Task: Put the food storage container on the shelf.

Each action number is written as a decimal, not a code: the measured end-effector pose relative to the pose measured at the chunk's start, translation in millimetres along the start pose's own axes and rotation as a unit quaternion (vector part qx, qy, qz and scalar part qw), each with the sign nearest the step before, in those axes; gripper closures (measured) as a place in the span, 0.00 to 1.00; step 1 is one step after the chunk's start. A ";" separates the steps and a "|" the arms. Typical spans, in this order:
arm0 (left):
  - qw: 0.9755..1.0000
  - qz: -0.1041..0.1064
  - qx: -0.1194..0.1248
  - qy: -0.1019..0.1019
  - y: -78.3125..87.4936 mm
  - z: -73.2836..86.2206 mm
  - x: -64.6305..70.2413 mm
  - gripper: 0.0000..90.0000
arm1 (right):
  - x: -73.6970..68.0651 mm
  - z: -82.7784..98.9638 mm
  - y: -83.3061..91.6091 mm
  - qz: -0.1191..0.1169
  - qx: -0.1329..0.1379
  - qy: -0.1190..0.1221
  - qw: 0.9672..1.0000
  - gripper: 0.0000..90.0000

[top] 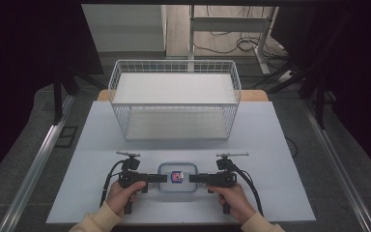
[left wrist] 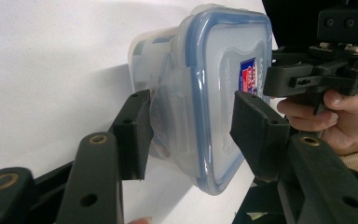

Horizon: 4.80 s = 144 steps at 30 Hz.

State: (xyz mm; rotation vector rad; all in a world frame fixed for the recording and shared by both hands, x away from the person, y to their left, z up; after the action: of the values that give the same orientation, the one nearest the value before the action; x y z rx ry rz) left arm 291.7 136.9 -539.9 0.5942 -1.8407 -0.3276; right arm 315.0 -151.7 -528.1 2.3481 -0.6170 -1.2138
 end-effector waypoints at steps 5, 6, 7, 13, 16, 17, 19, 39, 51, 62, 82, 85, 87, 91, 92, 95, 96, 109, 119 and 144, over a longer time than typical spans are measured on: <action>1.000 -0.002 0.003 0.000 1.2 -0.1 1.0 0.55 | 0.9 -0.7 0.8 -0.005 0.004 -0.009 1.000 0.57; 1.000 -0.002 0.003 0.000 1.3 -0.2 1.1 0.55 | 0.8 -0.8 0.8 -0.005 0.004 -0.009 1.000 0.57; 1.000 -0.003 0.004 0.000 1.3 -0.3 1.3 0.55 | 0.7 -0.8 0.8 -0.004 0.004 -0.009 1.000 0.57; 1.000 -0.004 0.006 -0.003 1.5 -1.6 2.8 0.56 | -0.3 -2.1 2.1 -0.004 0.007 -0.008 1.000 0.58; 1.000 -0.005 0.006 -0.005 1.7 -2.2 3.9 0.56 | -0.4 -2.7 2.9 -0.003 0.007 -0.006 1.000 0.58; 1.000 -0.005 0.006 -0.007 2.0 -2.4 4.2 0.56 | -0.6 -2.9 3.2 -0.003 0.008 -0.005 1.000 0.58; 1.000 -0.005 0.007 -0.009 2.9 -3.1 5.4 0.56 | -1.3 -3.5 3.8 -0.003 0.009 -0.003 1.000 0.58; 0.999 -0.007 0.022 -0.035 16.5 -23.9 23.6 0.56 | -13.7 -28.4 14.3 0.000 0.020 0.024 1.000 0.58; 0.998 0.000 0.041 -0.053 33.8 -57.5 51.0 0.56 | -32.8 -68.2 32.7 0.005 0.036 0.052 0.998 0.58; 0.994 -0.001 0.070 -0.082 58.0 -85.4 82.3 0.56 | -59.0 -109.1 52.8 0.008 0.056 0.092 0.994 0.58; 0.991 -0.006 0.092 -0.101 75.2 -123.1 109.8 0.56 | -75.8 -154.6 68.9 0.010 0.073 0.117 0.990 0.57; 0.990 -0.006 0.094 -0.104 78.4 -127.7 113.0 0.56 | -78.8 -160.1 70.8 0.011 0.077 0.119 0.990 0.57; 0.990 -0.008 0.096 -0.106 80.8 -131.5 115.8 0.56 | -80.7 -163.9 71.7 0.010 0.079 0.120 0.990 0.57; 0.990 -0.008 0.094 -0.106 84.3 -139.1 119.0 0.55 | -84.0 -172.3 73.5 0.011 0.081 0.124 0.989 0.57; 0.990 -0.008 0.095 -0.107 84.9 -141.2 119.8 0.55 | -84.6 -174.5 73.9 0.011 0.080 0.124 0.989 0.57; 0.989 -0.014 0.098 -0.111 85.9 -146.6 123.1 0.55 | -84.8 -180.6 74.4 0.010 0.083 0.126 0.988 0.57; 0.989 -0.014 0.099 -0.112 86.2 -148.3 123.9 0.55 | -84.5 -183.6 74.9 0.009 0.085 0.126 0.988 0.57; 0.988 -0.012 0.105 -0.113 87.4 -177.0 126.7 0.55 | -81.0 -212.7 77.0 0.012 0.080 0.132 0.988 0.57; 0.988 -0.015 0.106 -0.109 87.1 -207.2 127.8 0.55 | -73.7 -242.7 76.2 0.009 0.082 0.126 0.989 0.57; 0.993 -0.023 0.095 -0.065 70.2 -249.6 101.4 0.54 | -37.7 -279.5 52.8 0.007 0.061 0.070 0.996 0.56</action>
State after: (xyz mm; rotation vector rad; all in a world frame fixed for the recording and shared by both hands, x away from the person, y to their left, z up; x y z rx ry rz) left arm 483.1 155.9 -338.7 0.7624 -2.0007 -0.2270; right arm 518.3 -127.5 -326.9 2.4992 -0.6750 -1.0211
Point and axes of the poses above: each handheld gripper's, and its own axes: y roughly backward along the jaws, z roughly out of its underside, x roughly to its right, the point moved 2 cm from there along -y, roughly forward along the jaws, and after that the axes turned 5 degrees about y, right-handed, at the moved point
